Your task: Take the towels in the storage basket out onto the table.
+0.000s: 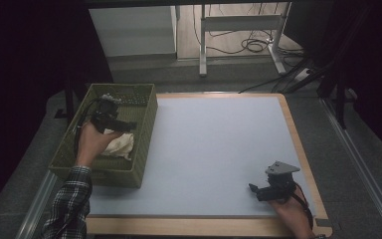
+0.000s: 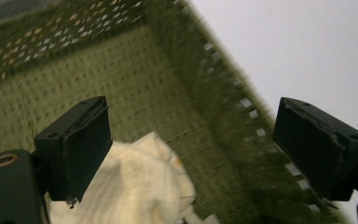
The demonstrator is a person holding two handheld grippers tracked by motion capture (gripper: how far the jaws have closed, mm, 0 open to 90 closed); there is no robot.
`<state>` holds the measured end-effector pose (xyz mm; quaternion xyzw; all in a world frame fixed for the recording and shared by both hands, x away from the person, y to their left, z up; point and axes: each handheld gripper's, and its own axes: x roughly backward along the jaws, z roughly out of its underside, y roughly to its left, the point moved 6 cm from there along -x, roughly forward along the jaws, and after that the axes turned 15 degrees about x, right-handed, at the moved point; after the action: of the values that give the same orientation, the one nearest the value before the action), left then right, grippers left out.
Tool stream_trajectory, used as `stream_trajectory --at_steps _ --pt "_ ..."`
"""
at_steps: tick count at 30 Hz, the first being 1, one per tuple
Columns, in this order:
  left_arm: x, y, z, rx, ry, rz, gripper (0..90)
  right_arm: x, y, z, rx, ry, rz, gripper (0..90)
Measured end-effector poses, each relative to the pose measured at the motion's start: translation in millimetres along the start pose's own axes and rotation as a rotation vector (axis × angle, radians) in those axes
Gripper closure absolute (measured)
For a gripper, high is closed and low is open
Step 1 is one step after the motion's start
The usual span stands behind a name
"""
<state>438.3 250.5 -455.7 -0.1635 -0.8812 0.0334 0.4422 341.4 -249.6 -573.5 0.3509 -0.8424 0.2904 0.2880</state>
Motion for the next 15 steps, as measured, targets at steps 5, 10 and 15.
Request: stream_trajectory --at_steps 5,10,15 --pt "-14.1 16.6 10.1 0.013 0.040 -0.037 7.9 0.0 0.0 0.0 0.000 0.000 0.000 2.2" --pt "-32.0 37.9 19.3 0.041 0.116 -0.076 4.0 -0.1 -0.1 0.0 -0.001 -0.001 -0.001 2.2" --pt "-47.1 55.2 27.3 0.085 0.201 -0.118 2.6 -0.1 -0.1 0.0 -0.001 -0.001 -0.001 2.2"
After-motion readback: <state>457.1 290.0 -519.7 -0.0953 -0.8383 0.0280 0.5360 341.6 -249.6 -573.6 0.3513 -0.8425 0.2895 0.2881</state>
